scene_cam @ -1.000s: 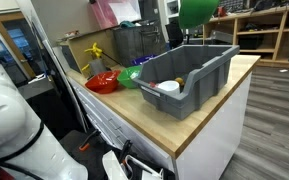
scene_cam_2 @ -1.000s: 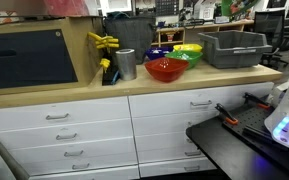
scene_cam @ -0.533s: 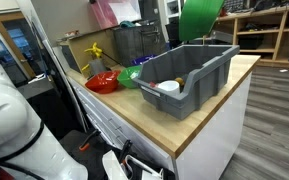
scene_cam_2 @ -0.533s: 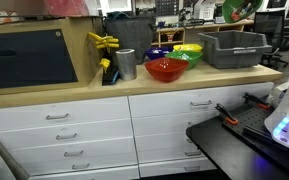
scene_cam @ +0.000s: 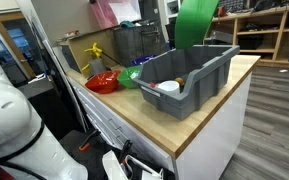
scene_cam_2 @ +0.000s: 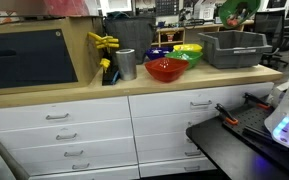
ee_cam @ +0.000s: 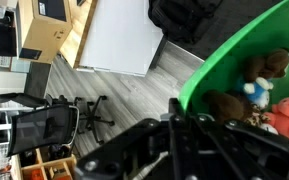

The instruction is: Pour the contents from the left green bowl into the grey trailer

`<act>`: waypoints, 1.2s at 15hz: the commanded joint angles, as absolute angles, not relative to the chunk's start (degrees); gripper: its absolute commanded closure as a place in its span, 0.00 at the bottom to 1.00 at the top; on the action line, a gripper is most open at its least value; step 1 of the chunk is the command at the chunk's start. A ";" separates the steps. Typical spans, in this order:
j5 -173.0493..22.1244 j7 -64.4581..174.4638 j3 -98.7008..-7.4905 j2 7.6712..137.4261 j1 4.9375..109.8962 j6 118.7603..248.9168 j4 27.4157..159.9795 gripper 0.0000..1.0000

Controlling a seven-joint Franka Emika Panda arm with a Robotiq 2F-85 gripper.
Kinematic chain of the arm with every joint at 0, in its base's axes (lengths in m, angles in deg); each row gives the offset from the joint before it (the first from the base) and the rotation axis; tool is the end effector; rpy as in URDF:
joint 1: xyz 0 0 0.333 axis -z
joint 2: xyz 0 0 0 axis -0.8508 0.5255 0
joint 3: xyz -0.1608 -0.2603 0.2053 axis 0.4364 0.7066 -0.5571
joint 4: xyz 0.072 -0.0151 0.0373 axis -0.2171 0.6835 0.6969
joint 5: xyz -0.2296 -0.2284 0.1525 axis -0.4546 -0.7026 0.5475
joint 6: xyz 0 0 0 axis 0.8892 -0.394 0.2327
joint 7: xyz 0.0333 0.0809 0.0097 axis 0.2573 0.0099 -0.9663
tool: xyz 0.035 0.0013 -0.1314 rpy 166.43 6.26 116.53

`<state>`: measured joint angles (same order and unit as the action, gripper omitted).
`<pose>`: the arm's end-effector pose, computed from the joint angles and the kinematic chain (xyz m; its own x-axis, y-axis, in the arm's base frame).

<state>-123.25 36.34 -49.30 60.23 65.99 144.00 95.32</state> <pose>0.5058 -0.2394 0.6334 0.9605 -0.0433 -0.2750 0.1783 -0.6629 0.7272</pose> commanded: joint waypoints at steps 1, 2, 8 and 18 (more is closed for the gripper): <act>-126.45 34.06 -49.00 58.29 66.26 142.60 96.28 0.99; -127.08 33.88 -48.90 58.37 66.39 142.65 96.33 0.99; -130.61 32.02 -48.80 58.35 66.55 142.80 96.56 0.99; -135.05 33.33 -52.47 59.59 63.45 145.67 100.67 0.99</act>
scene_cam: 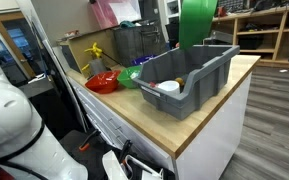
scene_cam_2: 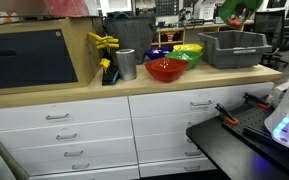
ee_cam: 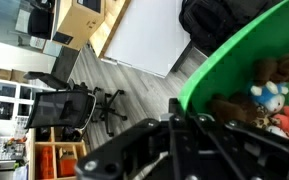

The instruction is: Pour the contents from the left green bowl into the grey trailer

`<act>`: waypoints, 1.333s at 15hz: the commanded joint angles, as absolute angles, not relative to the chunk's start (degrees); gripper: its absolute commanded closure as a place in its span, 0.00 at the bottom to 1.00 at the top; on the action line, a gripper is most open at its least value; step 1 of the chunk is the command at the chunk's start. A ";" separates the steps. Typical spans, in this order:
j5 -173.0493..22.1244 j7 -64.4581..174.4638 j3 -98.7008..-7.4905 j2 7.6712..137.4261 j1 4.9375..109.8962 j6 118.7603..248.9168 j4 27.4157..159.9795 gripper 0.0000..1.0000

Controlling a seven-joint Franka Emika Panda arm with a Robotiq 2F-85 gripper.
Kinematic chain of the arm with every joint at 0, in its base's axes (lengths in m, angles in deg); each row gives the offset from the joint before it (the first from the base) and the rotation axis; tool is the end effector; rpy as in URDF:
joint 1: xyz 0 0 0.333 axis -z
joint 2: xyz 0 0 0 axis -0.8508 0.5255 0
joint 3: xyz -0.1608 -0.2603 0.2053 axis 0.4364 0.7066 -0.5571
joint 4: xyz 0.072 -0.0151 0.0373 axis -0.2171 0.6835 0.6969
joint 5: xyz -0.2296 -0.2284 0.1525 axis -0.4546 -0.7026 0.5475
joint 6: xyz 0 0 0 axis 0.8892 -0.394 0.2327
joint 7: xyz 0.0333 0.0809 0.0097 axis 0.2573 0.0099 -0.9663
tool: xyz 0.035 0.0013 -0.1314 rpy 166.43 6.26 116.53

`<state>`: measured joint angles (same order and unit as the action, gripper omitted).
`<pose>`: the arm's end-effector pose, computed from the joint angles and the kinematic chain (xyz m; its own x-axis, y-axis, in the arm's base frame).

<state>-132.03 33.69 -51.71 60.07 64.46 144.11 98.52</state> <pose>0.5172 -0.2157 0.6257 0.9204 0.0310 -0.3897 0.3436 -0.5394 0.7687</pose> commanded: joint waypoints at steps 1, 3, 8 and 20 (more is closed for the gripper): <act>-135.84 33.39 -52.72 59.68 63.28 146.50 101.21 0.99; -137.65 33.22 -53.03 59.87 62.91 147.77 101.93 0.99; -141.97 33.40 -53.00 59.38 63.00 149.90 104.89 0.99; -149.84 33.09 -53.03 59.62 62.92 151.40 109.55 0.99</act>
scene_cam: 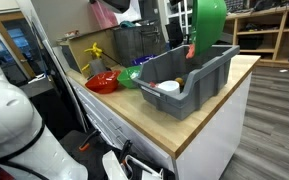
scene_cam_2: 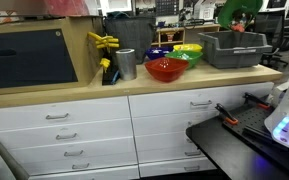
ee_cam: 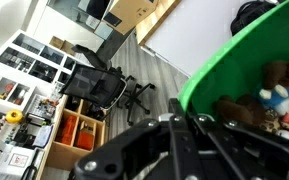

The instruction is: Pour the contents from the left green bowl into the grey trailer

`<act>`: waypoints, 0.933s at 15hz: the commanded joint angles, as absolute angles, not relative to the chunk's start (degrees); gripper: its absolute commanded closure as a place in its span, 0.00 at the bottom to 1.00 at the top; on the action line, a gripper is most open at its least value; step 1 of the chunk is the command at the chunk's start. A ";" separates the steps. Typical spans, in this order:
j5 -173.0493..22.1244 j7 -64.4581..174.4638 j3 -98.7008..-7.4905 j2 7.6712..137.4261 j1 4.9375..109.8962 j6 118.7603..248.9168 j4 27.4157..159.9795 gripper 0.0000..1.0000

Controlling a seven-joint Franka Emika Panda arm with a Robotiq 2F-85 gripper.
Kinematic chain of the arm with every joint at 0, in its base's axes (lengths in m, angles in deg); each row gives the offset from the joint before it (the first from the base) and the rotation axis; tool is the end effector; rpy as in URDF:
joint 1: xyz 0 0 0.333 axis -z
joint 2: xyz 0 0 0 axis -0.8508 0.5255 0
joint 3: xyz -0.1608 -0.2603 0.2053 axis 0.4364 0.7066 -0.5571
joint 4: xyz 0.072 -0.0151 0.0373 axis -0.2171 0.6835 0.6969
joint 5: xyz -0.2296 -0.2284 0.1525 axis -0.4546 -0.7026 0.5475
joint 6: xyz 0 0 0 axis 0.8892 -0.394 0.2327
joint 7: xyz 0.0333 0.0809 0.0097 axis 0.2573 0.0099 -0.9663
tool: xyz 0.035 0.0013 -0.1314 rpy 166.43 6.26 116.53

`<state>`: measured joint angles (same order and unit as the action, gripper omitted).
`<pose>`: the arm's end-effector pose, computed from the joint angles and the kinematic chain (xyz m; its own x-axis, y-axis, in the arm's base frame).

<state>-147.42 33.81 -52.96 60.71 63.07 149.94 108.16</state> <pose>0.5347 -0.1964 0.5740 0.8200 0.1185 -0.5600 0.5683 -0.2851 0.7718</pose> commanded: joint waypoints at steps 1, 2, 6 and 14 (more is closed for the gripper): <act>-150.42 33.01 -53.05 59.57 62.92 151.74 109.76 0.99; -151.01 32.98 -53.10 59.60 62.93 152.31 109.91 0.99; -153.99 32.95 -53.14 59.83 62.95 155.21 110.29 0.99; -160.34 32.74 -52.62 59.32 63.37 161.16 110.52 0.99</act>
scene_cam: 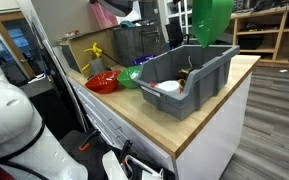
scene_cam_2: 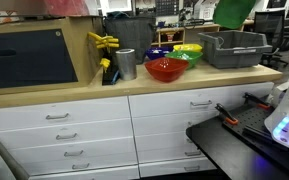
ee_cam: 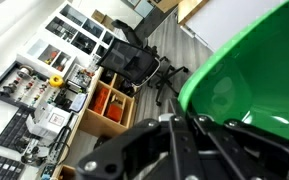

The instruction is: Pour the contents from the left green bowl into the grey trailer

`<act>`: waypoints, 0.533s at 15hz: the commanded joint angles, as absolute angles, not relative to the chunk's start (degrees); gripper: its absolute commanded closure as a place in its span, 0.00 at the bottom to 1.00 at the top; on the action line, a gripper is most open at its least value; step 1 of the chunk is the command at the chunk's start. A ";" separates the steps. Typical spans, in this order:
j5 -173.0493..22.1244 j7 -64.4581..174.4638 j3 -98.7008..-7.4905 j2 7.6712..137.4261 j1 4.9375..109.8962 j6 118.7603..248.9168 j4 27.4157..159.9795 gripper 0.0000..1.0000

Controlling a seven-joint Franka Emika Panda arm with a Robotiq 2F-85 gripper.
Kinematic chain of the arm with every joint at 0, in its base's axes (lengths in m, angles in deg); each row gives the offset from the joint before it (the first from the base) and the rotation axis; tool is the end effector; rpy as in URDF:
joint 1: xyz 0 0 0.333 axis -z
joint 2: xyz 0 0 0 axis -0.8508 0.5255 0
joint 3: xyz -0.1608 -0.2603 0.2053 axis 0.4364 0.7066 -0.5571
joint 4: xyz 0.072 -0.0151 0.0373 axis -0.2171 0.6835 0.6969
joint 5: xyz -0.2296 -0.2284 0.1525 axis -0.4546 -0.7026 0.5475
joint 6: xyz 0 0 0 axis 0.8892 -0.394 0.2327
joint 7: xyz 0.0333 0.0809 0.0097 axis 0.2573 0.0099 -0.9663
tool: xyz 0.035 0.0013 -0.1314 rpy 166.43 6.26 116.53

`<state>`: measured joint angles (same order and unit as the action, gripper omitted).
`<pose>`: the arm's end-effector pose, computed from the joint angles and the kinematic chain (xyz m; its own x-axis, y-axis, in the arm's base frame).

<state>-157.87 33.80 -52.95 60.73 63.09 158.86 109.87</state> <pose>0.5573 -0.1850 0.5745 0.7712 0.2244 -0.5958 0.6232 -0.0749 0.7785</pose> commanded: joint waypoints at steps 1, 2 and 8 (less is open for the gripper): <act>-160.51 32.81 -52.58 59.34 63.39 161.48 110.37 0.99; -160.46 32.91 -52.57 59.34 63.39 161.43 110.32 0.99; -151.31 33.13 -52.66 60.49 63.35 155.10 107.18 0.99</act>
